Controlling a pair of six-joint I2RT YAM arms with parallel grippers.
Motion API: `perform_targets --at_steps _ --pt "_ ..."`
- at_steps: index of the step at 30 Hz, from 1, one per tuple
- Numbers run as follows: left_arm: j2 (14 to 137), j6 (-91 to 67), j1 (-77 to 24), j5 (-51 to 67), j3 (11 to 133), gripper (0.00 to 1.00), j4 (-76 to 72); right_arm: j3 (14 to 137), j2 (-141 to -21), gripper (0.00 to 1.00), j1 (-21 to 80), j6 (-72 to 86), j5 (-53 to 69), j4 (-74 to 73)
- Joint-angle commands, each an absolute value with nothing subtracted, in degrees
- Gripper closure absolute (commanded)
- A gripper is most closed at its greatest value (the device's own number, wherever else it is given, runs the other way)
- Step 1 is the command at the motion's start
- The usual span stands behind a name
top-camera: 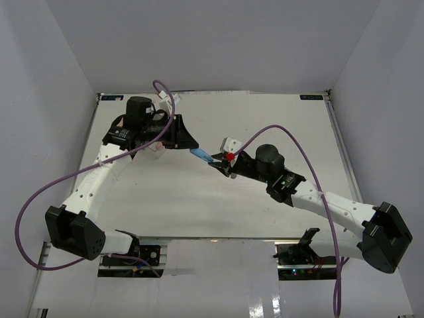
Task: Sort the stationery into containers
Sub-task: Close the pen cap on the pen.
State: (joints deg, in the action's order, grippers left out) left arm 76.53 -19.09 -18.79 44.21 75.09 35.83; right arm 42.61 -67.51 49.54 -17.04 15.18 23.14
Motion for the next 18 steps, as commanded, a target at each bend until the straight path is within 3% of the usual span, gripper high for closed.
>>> perform_targets --at_steps 1,7,12,18 --pt "74.2 -18.2 -19.0 43.9 74.8 0.59 36.2 45.6 -67.7 0.9 49.7 -18.0 15.2 27.0" --pt "73.6 -18.9 -19.1 43.9 73.7 0.65 35.9 45.4 -67.8 0.91 49.7 -17.2 15.0 27.7" --pt "73.1 -19.9 -19.3 45.3 71.4 0.79 33.7 46.1 -68.2 0.92 49.7 -17.0 14.7 27.9" --pt "73.2 -20.3 -20.6 46.1 70.6 0.83 32.3 47.3 -68.6 0.92 49.7 -16.9 14.9 28.6"
